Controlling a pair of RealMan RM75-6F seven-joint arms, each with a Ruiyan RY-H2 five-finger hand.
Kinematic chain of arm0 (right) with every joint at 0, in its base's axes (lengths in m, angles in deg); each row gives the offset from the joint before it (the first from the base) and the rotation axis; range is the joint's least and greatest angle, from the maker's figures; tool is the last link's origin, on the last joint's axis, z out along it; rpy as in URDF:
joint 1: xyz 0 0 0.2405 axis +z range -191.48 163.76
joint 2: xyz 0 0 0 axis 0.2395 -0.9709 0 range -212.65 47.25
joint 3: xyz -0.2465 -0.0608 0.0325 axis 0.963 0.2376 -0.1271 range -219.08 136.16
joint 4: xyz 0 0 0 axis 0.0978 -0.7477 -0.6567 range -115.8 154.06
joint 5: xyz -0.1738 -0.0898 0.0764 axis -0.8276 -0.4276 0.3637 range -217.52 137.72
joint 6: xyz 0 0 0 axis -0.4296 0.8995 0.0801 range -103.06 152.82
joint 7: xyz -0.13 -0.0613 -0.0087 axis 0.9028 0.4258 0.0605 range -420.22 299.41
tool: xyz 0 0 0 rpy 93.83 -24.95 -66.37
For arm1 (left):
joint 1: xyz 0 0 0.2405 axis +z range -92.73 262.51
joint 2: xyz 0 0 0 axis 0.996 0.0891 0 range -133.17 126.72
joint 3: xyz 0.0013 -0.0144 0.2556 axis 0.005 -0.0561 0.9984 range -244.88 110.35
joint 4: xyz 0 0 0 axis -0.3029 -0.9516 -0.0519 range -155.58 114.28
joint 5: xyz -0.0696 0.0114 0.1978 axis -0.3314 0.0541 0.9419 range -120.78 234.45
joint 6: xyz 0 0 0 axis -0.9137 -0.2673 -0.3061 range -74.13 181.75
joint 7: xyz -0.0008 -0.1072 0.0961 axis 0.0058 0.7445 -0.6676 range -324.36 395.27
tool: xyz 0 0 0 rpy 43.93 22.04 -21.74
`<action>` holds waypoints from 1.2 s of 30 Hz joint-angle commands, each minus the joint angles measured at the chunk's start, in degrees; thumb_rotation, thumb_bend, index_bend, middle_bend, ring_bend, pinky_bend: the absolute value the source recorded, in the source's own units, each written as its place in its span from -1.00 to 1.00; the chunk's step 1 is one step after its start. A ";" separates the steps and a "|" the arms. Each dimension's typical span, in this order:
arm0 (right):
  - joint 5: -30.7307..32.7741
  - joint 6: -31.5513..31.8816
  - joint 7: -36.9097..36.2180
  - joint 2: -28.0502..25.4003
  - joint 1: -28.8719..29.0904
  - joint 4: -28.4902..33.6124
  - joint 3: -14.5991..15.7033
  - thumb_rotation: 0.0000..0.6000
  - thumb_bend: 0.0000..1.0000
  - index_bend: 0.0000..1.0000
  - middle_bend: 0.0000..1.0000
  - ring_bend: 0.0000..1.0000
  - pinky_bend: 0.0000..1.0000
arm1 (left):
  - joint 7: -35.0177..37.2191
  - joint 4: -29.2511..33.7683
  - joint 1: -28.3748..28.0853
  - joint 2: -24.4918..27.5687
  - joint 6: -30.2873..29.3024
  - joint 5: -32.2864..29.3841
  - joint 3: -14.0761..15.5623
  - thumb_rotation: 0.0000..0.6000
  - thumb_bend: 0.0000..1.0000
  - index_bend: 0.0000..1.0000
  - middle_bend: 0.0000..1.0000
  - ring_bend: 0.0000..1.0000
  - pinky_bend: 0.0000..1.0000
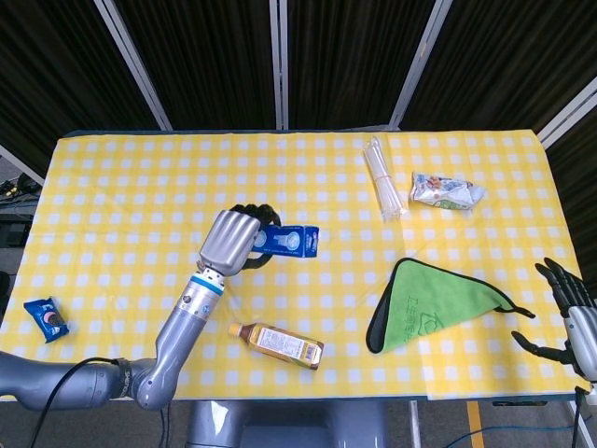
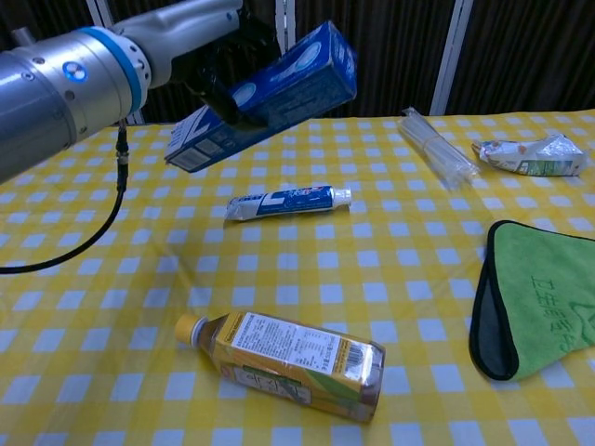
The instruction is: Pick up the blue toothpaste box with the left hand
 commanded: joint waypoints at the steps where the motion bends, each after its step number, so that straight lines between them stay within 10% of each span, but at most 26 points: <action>1: -0.19 0.09 0.59 0.13 -0.01 0.23 0.09 1.00 -0.84 -1.00 -1.00 -1.00 -1.00 | -2.11 -0.51 3.15 0.37 -1.12 0.51 5.22 1.00 -0.22 -0.19 -0.48 -0.38 -0.26; 7: -0.49 0.42 1.78 0.35 -0.11 0.63 0.22 1.00 -0.84 -1.00 -1.00 -1.00 -1.00 | -2.66 0.92 6.04 1.75 0.27 -1.00 9.56 1.00 -0.26 -0.63 -0.97 -0.80 -0.66; 13: -0.69 0.98 2.78 0.56 -0.26 0.71 0.20 1.00 -0.84 -1.00 -1.00 -1.00 -1.00 | -3.06 2.37 8.60 4.52 0.45 -0.20 13.02 1.00 -0.61 -0.89 -1.00 -1.00 -0.99; 24: -0.74 0.72 6.72 1.61 -0.07 1.01 0.35 1.00 -0.84 -1.00 -1.00 -1.00 -1.00 | 6.40 4.41 19.19 10.02 -10.03 13.55 19.44 1.00 -0.63 -0.98 -1.00 -1.00 -1.00; 36: -1.57 -0.05 10.86 3.09 0.32 0.40 1.08 1.00 -0.84 -1.00 -1.00 -1.00 -1.00 | 11.88 -9.14 36.52 8.25 -30.66 30.70 28.13 1.00 -0.66 -1.00 -1.00 -1.00 -1.00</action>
